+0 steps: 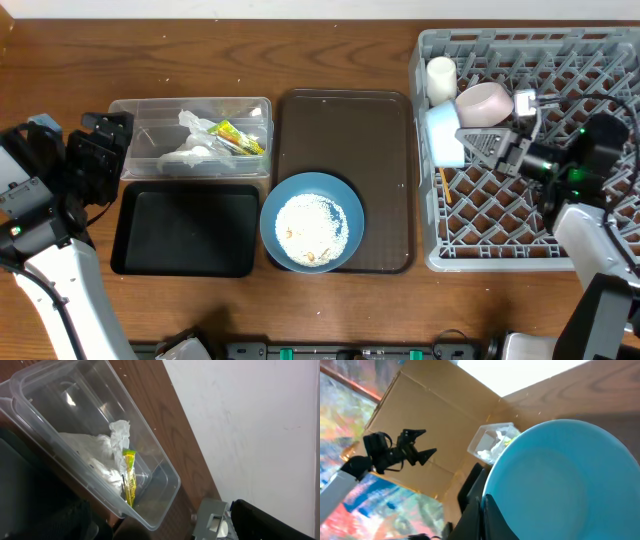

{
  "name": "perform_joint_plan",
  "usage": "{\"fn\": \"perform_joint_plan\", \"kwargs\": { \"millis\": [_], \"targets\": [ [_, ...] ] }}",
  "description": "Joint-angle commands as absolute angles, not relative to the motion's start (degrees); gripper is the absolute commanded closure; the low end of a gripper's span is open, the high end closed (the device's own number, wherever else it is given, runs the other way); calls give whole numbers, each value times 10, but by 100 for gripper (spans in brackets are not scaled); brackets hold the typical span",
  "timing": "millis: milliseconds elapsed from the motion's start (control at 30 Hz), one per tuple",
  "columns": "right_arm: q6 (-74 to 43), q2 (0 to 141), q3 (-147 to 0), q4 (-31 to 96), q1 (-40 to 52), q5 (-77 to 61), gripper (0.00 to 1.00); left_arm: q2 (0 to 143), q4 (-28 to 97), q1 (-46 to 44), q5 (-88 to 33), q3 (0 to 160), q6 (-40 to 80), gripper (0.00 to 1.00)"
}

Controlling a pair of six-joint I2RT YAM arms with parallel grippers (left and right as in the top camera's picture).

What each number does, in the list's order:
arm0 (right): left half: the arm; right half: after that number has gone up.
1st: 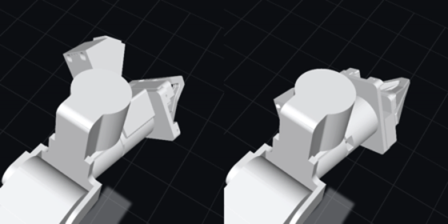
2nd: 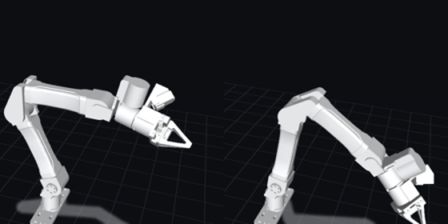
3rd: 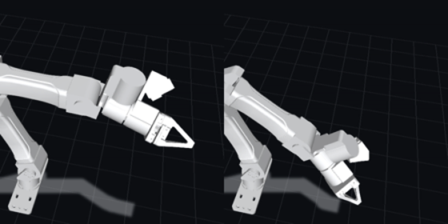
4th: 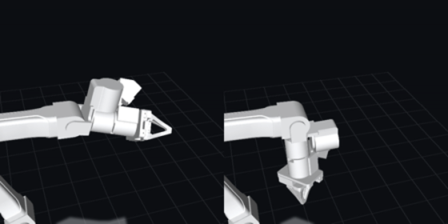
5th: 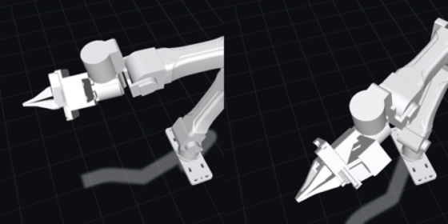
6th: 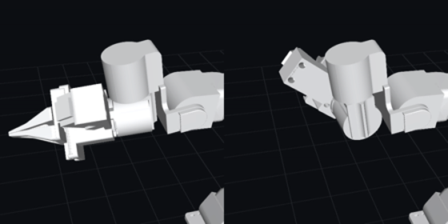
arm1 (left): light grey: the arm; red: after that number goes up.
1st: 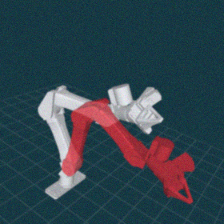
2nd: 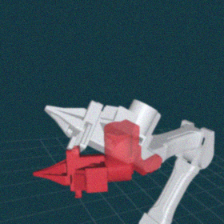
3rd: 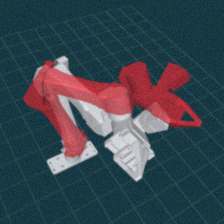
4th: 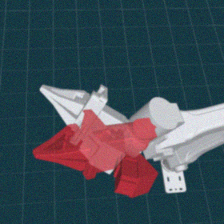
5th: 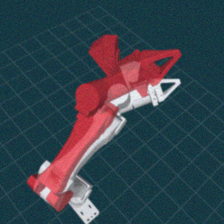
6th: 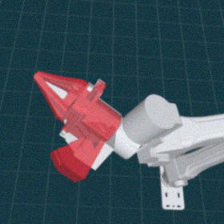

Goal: Sort waste into correct bins and load items into the dishwasher rack
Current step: 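Tilt and lower the light-blue bowl into the rack's middle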

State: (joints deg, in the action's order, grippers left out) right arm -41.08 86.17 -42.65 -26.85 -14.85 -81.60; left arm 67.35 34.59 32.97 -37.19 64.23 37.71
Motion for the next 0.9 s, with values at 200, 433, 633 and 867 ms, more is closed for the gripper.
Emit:
{"fn": "perform_joint_plan", "kwargs": {
  "millis": [200,433,633,867],
  "targets": [
    [-441,855,-404,-268,-145,-798,99,675,347,333,-377,647,378,9],
    [-426,855,-355,-271,-148,-756,99,675,347,333,-377,647,378,9],
    [-425,855,-340,-279,-156,-746,99,675,347,333,-377,647,378,9],
    [-398,855,-339,-278,-176,-786,99,675,347,333,-377,647,378,9]
  ]
}}
